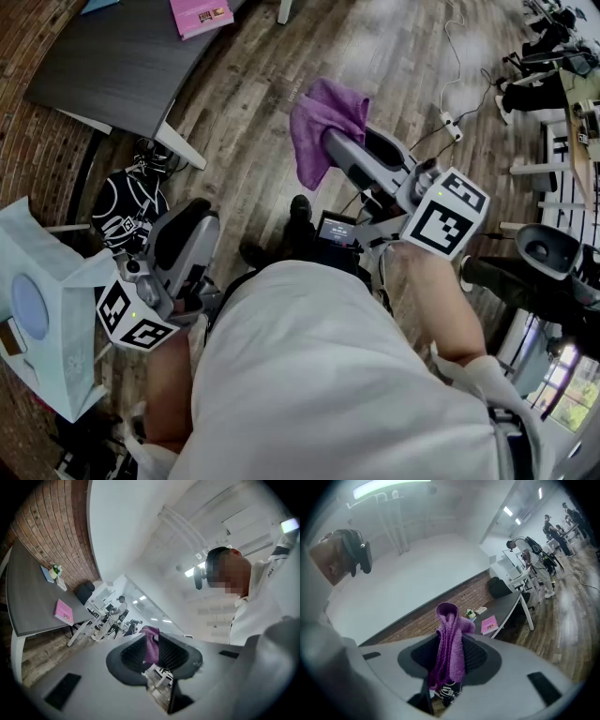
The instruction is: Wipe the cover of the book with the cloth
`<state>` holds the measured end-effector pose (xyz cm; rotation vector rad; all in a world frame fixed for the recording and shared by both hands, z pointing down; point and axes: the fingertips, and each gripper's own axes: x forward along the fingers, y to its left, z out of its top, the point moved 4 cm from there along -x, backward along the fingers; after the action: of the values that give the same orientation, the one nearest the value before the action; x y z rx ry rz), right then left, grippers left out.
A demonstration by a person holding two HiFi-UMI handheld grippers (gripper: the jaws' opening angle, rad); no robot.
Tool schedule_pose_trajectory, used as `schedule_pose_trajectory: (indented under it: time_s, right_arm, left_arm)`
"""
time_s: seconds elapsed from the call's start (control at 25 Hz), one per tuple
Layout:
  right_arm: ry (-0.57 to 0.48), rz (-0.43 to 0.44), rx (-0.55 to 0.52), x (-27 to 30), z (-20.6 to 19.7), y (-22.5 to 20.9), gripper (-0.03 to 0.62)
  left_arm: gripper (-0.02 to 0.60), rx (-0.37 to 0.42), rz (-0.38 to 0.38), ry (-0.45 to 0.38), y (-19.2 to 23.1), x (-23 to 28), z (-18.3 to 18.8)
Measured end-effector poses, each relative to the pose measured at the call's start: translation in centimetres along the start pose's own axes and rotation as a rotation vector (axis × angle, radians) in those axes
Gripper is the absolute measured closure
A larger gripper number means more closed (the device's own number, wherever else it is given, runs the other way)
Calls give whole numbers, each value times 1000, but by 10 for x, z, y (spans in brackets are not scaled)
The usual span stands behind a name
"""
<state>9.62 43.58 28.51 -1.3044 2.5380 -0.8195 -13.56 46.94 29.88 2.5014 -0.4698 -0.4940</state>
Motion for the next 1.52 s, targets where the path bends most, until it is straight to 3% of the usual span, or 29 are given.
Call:
schedule_pose_trajectory:
  time_s: [0.36,0.8,1.12,1.4,1.52]
  right_arm:
    - [28,-14,10,-4,-8,-2,456]
    - [34,-18,-51,7,-6,-9,456]
    - [17,-58,-17,13,7,-40,456]
    - [46,-30,-2,19,33,-83,462]
    - [74,-47,-56,22,48,-108,462]
  left_arm:
    - [495,-11,10,33,-5,3,-9]
    - [508,-1,4,34,2,9,-9]
    - [512,-11,24,57,20,32,-11]
    - [518,15,74,53,42,77,-14]
    - [523,16,105,49,53,102,-15]
